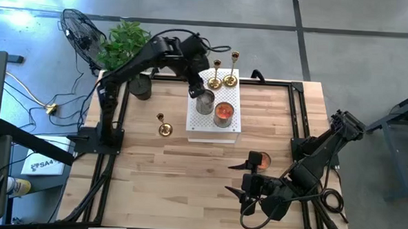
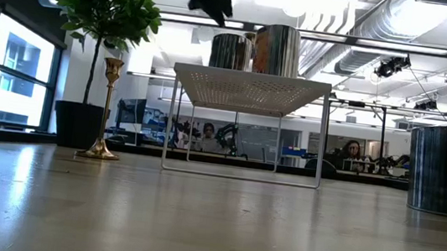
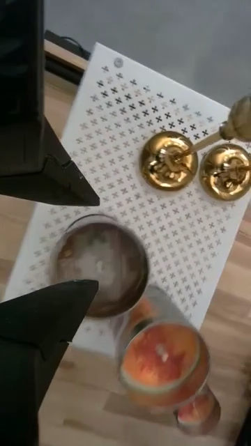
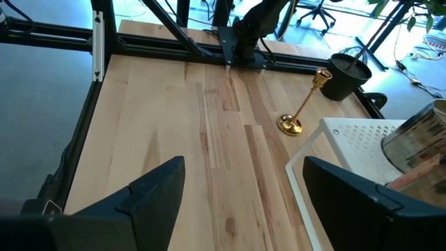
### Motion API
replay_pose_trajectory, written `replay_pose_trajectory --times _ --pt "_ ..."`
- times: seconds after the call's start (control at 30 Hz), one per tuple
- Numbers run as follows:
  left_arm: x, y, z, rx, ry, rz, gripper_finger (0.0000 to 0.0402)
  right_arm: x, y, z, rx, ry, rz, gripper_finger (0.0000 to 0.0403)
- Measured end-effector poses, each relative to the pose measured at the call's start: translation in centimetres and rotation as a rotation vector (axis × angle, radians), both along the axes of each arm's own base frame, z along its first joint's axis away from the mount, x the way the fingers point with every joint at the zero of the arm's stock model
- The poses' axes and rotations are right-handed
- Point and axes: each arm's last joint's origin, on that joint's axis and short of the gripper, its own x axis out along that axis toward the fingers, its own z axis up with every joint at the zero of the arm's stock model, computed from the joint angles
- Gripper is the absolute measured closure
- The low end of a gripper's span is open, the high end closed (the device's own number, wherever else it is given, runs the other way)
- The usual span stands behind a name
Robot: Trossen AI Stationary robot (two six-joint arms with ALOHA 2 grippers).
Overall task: Pick & Place candle stick holders
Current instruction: Put the golden candle holder on the shelf
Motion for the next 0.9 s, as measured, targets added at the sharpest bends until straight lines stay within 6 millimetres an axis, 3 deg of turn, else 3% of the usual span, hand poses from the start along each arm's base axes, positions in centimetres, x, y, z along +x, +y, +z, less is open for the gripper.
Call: replay_pose_trajectory --times 0.27,0.43,0.9 --pt "-4.4 -3.2 2.9 -0.06 0.02 0.006 0.0222 0.0 0.0 0.0 -0.003 0.003 0.0 0.0116" --pt "-5.7 -5.9 4.0 -0.141 -0.022 -0.009 0.0222 -0.1 -0.1 -0.1 -0.008 0.008 -0.001 0.0116" --pt "-5.3 -13.5 4.6 -0.105 -0.026 -0.169 0.0222 -0.1 -0.2 -0.2 -0.03 0.026 0.002 0.0116"
